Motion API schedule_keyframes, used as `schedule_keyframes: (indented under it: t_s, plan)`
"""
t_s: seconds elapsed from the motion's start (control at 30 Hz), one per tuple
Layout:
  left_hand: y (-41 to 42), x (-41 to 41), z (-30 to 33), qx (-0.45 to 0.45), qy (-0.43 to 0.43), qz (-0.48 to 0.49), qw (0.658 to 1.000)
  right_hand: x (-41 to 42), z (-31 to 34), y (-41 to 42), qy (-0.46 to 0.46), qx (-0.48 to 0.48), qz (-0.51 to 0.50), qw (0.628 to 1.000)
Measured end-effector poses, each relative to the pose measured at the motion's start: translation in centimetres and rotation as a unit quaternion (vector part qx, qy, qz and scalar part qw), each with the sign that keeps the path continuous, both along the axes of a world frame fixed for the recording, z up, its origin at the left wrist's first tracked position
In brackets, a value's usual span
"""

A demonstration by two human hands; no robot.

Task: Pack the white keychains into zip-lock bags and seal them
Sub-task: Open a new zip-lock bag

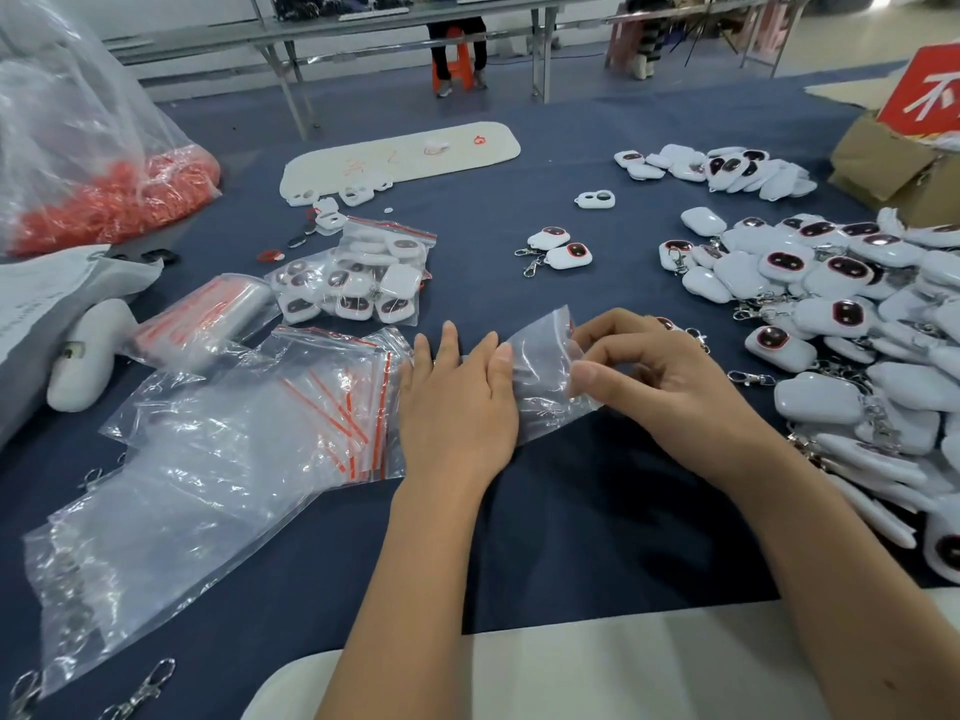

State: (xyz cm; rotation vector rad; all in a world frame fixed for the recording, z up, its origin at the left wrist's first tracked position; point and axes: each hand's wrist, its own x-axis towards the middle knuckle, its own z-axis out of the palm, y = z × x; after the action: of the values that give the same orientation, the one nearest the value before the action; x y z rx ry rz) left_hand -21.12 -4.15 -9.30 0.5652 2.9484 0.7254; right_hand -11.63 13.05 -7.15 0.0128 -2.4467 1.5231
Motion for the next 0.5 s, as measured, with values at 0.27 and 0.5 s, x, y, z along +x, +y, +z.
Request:
schedule_keyframes:
  t_s: [0.27,0.5]
  plan:
    - [0.2,0.1,0.5,0.182,0.062,0.045,0.980,-0.3,-0.6,-1.3,-0.037,0.126,0.053,0.990]
    - [0.5,0.6,0.6,0.213,0.060,-0.001,0.975,-0.4,-0.5,-1.6,-0.031,0.143,0.034,0.989]
